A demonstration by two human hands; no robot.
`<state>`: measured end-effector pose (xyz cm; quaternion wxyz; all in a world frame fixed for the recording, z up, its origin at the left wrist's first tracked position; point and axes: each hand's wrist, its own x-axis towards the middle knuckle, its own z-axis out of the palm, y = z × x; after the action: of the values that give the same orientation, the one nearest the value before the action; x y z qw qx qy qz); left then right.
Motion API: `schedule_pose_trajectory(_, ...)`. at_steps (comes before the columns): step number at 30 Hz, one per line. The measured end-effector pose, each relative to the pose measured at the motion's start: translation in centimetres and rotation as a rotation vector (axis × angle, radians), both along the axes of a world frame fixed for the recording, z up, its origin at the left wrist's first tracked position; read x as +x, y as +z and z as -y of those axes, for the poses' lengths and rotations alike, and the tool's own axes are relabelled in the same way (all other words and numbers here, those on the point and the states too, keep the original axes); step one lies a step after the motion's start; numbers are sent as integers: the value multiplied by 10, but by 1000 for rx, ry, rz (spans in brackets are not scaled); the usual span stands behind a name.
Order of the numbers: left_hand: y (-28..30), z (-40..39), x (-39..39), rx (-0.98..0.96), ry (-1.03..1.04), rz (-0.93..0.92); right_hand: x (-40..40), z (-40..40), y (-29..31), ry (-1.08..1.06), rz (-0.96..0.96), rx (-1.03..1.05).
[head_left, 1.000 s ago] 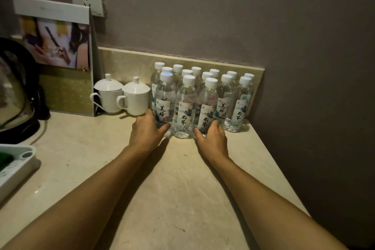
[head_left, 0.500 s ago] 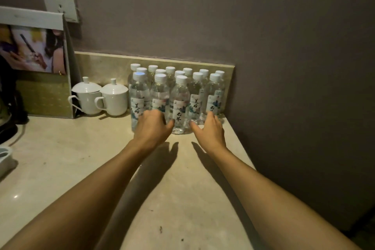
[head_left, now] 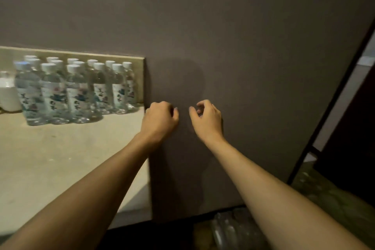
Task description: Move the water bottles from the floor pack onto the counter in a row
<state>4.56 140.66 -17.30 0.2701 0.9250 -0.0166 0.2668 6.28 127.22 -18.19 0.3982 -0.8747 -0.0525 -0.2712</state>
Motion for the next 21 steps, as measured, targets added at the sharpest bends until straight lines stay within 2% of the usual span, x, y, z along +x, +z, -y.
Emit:
schedule_pose_trajectory(6, -13, 111, 7, 13, -148, -61, -11, 108, -14, -134, -47, 49)
schedule_pose_trajectory(13, -60, 216, 38, 58, -317, -247, -8, 208, -53, -250, -184, 53)
schedule_pose_trajectory(21, -135, 313, 116, 103, -352, -479, 68, 307, -117, -298, -412, 23)
